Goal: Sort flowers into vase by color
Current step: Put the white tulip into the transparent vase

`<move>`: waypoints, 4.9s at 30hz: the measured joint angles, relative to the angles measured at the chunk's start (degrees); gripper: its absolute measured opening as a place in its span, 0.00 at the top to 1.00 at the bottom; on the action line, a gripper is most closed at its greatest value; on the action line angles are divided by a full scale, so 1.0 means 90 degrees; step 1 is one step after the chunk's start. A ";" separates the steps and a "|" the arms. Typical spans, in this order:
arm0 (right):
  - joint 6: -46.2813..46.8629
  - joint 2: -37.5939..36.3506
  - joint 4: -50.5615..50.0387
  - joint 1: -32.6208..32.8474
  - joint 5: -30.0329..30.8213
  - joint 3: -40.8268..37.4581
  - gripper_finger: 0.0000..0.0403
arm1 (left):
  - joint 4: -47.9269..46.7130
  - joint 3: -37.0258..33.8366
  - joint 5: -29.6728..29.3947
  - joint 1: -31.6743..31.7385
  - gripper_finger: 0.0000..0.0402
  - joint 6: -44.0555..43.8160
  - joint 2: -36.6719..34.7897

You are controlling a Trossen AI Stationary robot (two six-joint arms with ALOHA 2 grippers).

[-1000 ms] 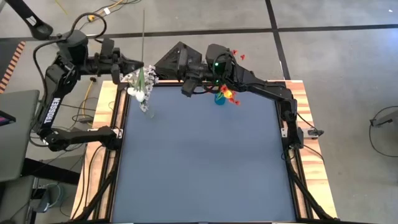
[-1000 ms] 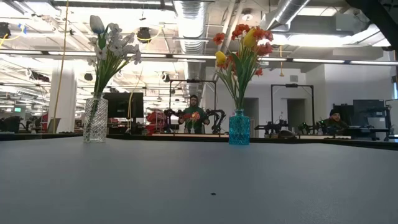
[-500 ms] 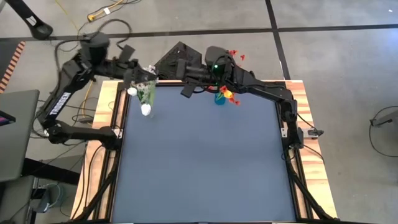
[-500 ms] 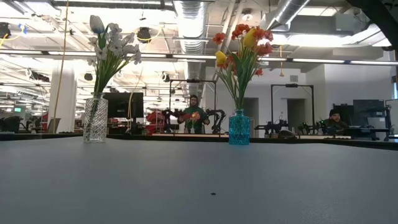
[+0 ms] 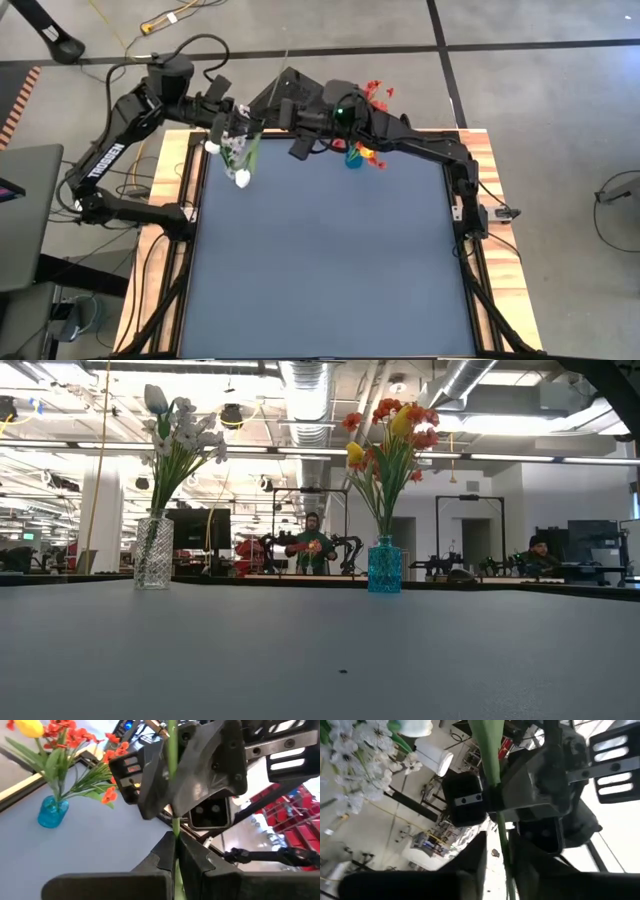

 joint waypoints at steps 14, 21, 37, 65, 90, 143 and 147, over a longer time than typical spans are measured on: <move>0.1944 -0.0022 -0.1147 -0.0018 -0.0628 -0.0009 0.93 | 0.0065 -0.0005 -0.0156 0.0202 0.78 0.0524 -0.0049; 0.5041 -0.0004 -0.1574 -0.0224 -0.2230 0.0243 0.94 | 0.0309 0.0002 -0.0599 0.0893 0.65 0.1833 -0.0461; 1.5946 0.0994 0.2978 -0.1233 -0.5178 0.0304 0.94 | 0.0429 0.0002 -0.1058 0.0648 0.65 0.3644 -0.0642; 1.5573 0.1139 0.2870 -0.1179 -0.4898 0.0318 0.94 | 0.0963 -0.0002 -0.0733 0.0370 0.65 0.3435 -0.0375; 1.5489 0.1146 0.2834 -0.1216 -0.4689 0.0318 0.83 | 0.1138 -0.0002 -0.1399 -0.0087 0.99 0.3460 -0.0181; 1.4014 -0.1078 -0.4365 -0.0448 -0.2213 0.0340 0.72 | -0.0263 -0.3215 -0.2778 -0.0077 1.00 0.3296 -0.4149; 1.3587 -0.1249 -0.4953 -0.0396 -0.2223 0.0340 0.72 | -0.0659 -0.3014 -0.2711 -0.0081 1.00 0.2942 -0.4152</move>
